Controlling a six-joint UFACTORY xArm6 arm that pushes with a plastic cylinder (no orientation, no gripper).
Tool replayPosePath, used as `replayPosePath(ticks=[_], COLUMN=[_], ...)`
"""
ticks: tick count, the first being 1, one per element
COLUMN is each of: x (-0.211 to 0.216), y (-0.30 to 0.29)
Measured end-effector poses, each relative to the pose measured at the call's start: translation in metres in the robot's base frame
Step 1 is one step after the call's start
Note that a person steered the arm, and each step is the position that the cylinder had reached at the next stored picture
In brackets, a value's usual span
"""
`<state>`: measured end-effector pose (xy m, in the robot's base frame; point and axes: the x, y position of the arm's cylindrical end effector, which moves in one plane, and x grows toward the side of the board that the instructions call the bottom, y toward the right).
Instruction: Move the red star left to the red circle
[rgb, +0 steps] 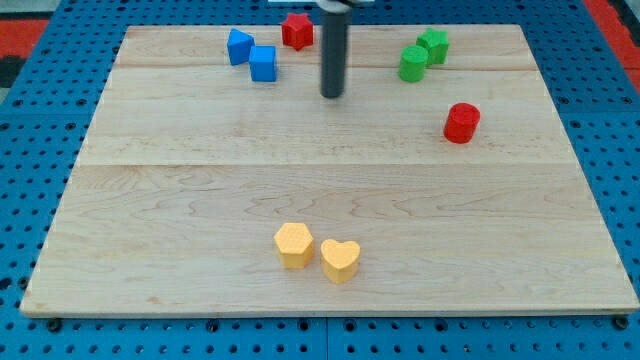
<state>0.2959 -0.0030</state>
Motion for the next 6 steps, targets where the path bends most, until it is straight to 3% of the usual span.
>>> replayPosePath(ticks=[1,2,3,4,5,6], x=[-0.078,-0.103,-0.103,-0.076,-0.007,0.036], y=[0.036,0.053,0.022,-0.046,-0.058,-0.055])
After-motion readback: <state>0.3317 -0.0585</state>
